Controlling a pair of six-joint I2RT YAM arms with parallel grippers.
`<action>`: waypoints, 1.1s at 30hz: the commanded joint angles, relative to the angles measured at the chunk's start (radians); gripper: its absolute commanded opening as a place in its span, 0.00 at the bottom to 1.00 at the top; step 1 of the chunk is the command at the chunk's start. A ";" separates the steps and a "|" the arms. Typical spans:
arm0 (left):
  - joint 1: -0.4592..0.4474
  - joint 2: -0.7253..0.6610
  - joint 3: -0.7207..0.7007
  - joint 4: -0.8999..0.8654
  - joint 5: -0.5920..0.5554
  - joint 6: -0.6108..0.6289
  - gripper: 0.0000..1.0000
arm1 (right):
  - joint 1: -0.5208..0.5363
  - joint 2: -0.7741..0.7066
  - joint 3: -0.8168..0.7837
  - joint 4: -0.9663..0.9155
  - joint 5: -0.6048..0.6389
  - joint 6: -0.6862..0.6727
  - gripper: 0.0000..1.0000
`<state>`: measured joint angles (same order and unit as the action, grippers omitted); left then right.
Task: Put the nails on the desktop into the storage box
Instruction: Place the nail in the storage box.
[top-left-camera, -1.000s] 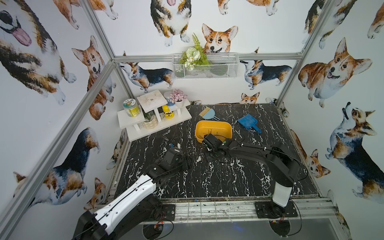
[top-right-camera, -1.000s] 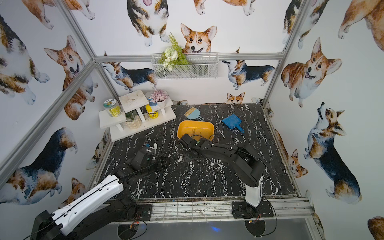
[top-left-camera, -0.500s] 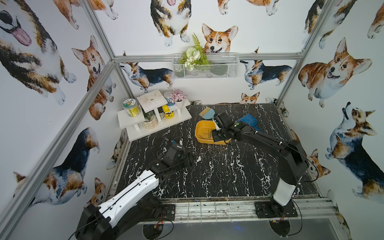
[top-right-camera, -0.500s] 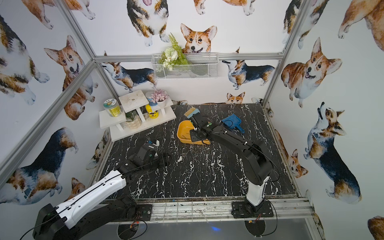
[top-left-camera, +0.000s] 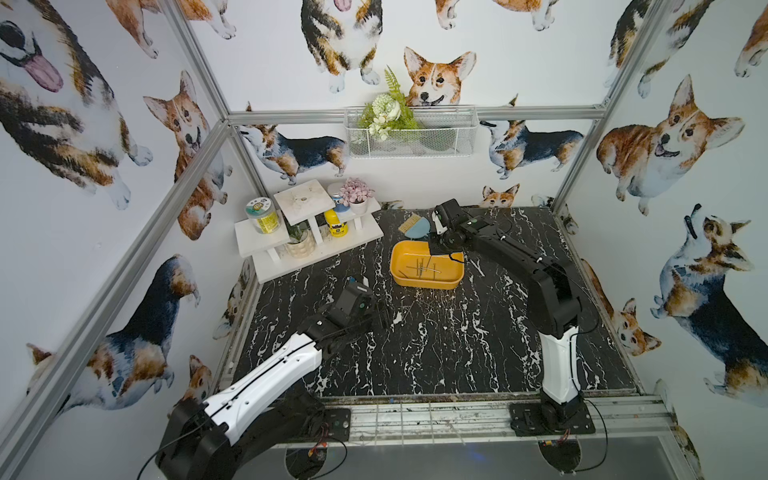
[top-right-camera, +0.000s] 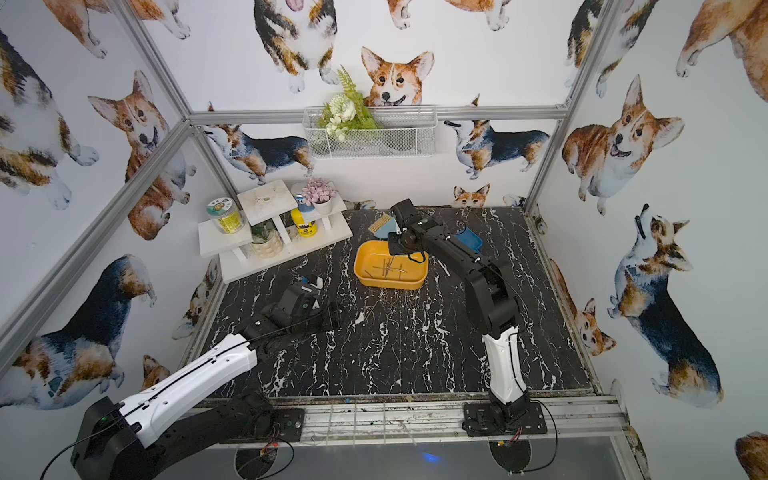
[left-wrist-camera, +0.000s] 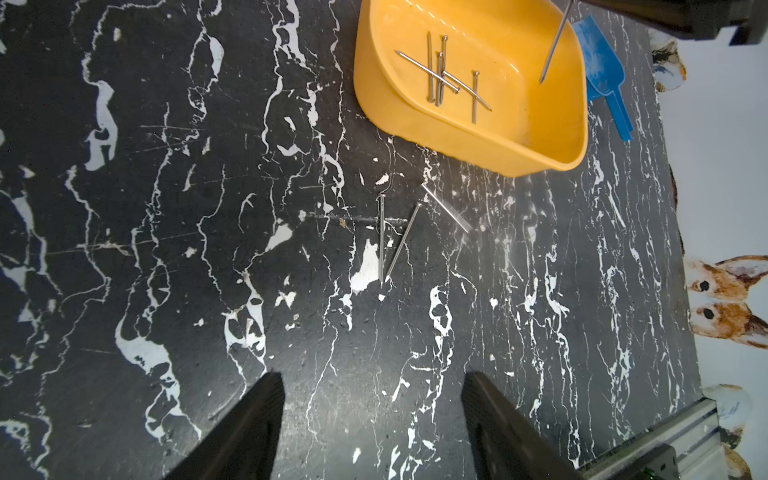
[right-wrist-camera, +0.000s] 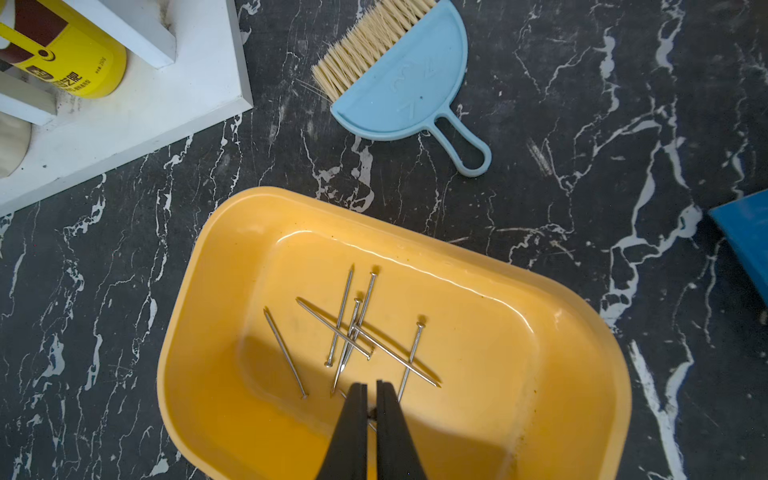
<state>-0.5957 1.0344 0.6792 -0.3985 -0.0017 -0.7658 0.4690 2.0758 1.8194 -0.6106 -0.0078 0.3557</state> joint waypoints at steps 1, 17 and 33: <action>0.000 0.007 0.010 0.013 0.002 0.013 0.74 | -0.005 0.015 0.038 -0.032 0.008 -0.027 0.32; 0.000 0.032 0.065 0.012 0.000 0.029 0.74 | -0.004 -0.298 -0.278 0.093 -0.049 -0.028 0.43; 0.000 0.136 0.115 0.052 0.003 0.082 0.73 | 0.039 -0.755 -0.760 0.220 -0.022 0.067 0.46</action>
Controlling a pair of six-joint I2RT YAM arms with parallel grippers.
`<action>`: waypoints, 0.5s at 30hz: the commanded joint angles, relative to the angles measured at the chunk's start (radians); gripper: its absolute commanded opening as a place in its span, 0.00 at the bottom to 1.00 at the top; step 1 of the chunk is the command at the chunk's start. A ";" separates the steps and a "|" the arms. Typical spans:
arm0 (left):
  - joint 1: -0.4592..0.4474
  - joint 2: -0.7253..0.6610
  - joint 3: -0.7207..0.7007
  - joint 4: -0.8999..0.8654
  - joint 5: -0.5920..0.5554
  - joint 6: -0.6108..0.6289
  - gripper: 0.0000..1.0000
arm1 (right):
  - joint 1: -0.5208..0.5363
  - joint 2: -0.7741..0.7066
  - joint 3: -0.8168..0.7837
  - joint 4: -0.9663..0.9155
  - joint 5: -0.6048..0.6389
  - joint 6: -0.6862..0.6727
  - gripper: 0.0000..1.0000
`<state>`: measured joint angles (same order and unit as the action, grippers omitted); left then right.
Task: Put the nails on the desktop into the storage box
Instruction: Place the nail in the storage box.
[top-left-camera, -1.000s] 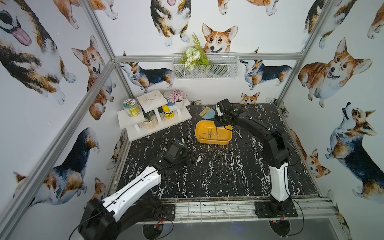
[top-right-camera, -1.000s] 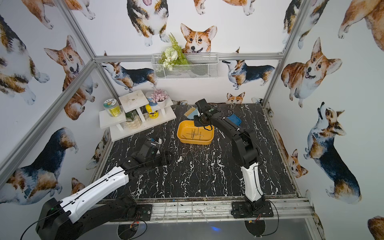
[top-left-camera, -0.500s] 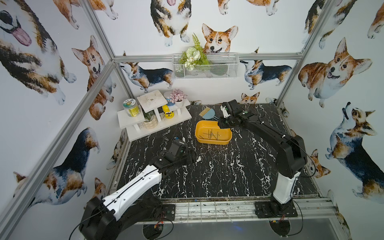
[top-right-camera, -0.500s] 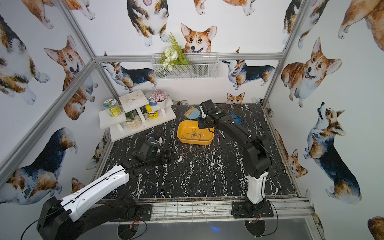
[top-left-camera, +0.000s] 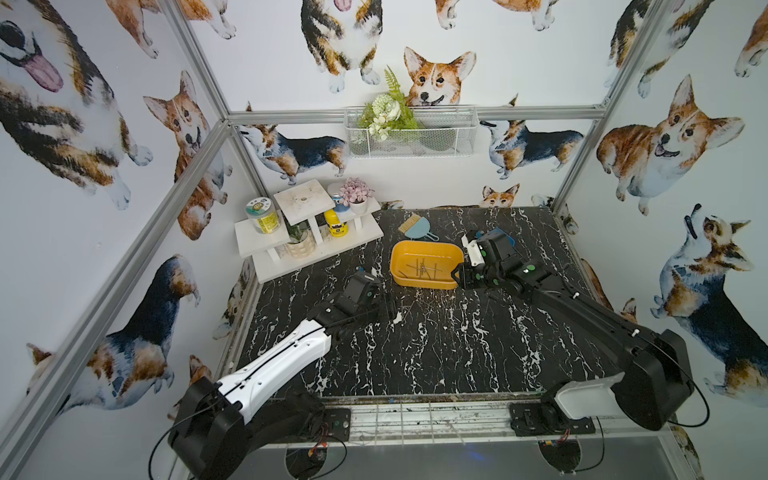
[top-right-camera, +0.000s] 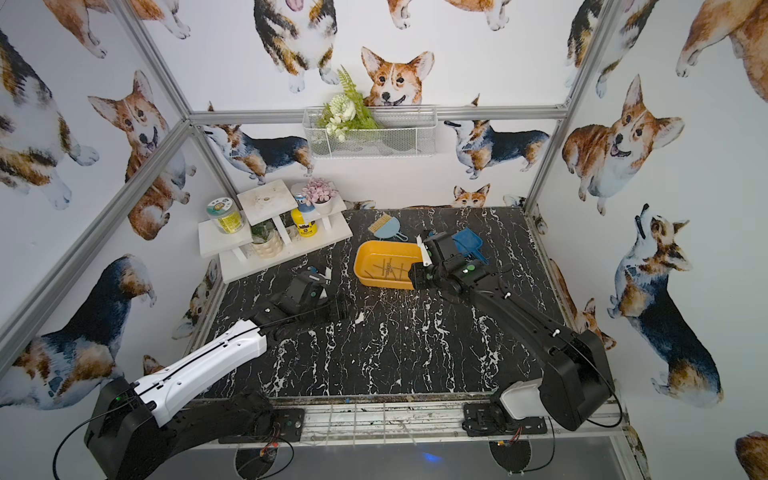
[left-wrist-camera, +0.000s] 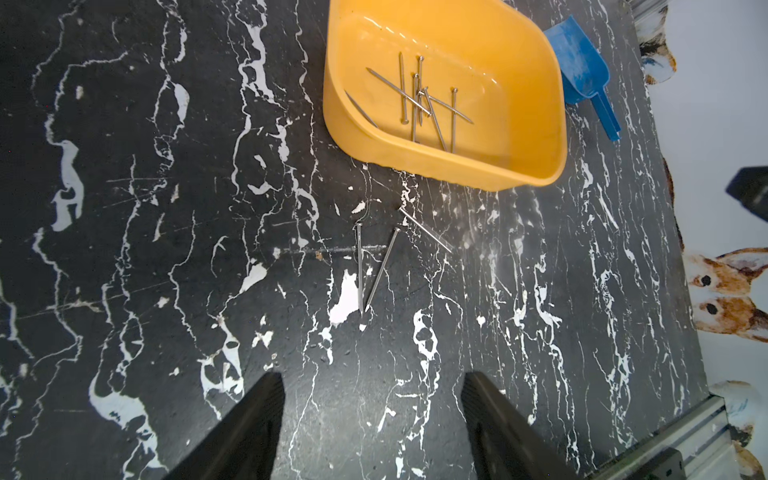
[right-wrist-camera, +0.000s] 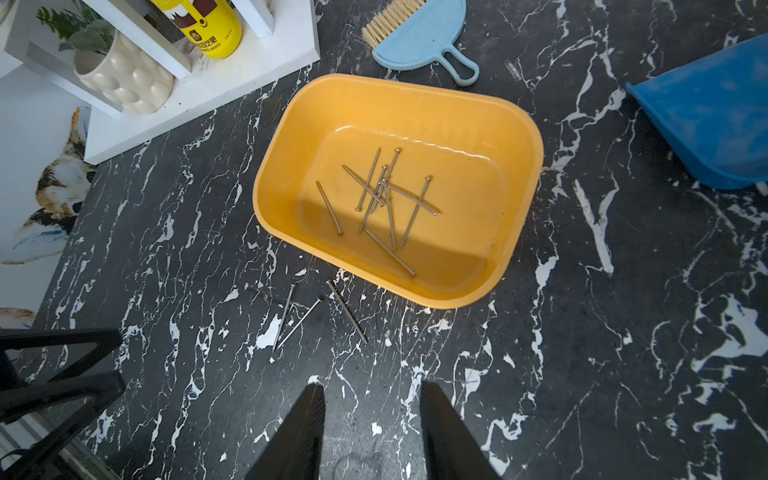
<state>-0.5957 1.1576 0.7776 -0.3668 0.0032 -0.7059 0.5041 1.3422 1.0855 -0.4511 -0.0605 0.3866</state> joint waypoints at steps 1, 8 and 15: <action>0.000 0.021 0.020 0.024 0.000 0.022 0.73 | 0.006 -0.030 -0.038 0.063 0.032 0.039 0.46; 0.000 0.080 0.071 0.019 0.010 0.042 0.72 | 0.007 -0.093 -0.112 0.067 -0.011 0.030 0.46; -0.001 0.116 0.110 -0.017 0.009 0.105 0.71 | 0.007 -0.172 -0.224 0.148 -0.072 0.041 0.52</action>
<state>-0.5961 1.2652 0.8780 -0.3679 0.0074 -0.6456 0.5102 1.1858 0.8776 -0.3687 -0.1051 0.4168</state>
